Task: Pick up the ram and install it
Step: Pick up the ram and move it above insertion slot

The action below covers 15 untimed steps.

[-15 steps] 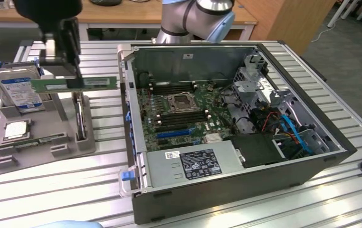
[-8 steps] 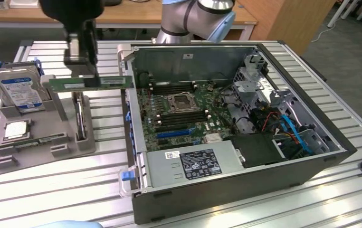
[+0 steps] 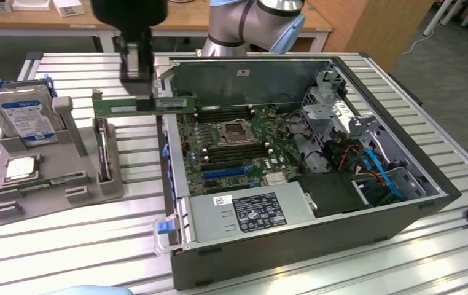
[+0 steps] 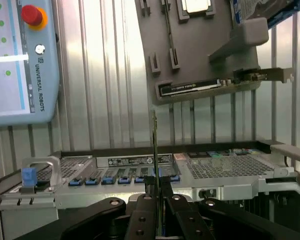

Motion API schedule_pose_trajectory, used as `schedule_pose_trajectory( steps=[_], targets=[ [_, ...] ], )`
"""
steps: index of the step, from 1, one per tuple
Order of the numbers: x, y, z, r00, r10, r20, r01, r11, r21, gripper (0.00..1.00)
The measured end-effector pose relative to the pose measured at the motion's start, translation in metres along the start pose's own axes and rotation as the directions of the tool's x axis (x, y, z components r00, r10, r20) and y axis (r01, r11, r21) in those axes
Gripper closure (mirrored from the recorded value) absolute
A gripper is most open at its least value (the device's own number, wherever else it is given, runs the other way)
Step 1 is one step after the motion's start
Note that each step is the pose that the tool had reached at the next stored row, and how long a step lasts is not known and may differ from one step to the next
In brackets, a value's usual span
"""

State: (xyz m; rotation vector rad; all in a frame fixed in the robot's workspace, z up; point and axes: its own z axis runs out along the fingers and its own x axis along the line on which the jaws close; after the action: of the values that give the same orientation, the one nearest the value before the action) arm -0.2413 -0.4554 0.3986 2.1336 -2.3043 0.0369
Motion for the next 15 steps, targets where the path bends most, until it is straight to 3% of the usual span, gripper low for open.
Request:
schedule_pose_trajectory(
  steps=[15],
  targets=[
    [-0.005, -0.0682, 0.001, 1.0, 0.0, 0.0064, 0.0, 1.0, -0.0006, 0.87]
  ],
)
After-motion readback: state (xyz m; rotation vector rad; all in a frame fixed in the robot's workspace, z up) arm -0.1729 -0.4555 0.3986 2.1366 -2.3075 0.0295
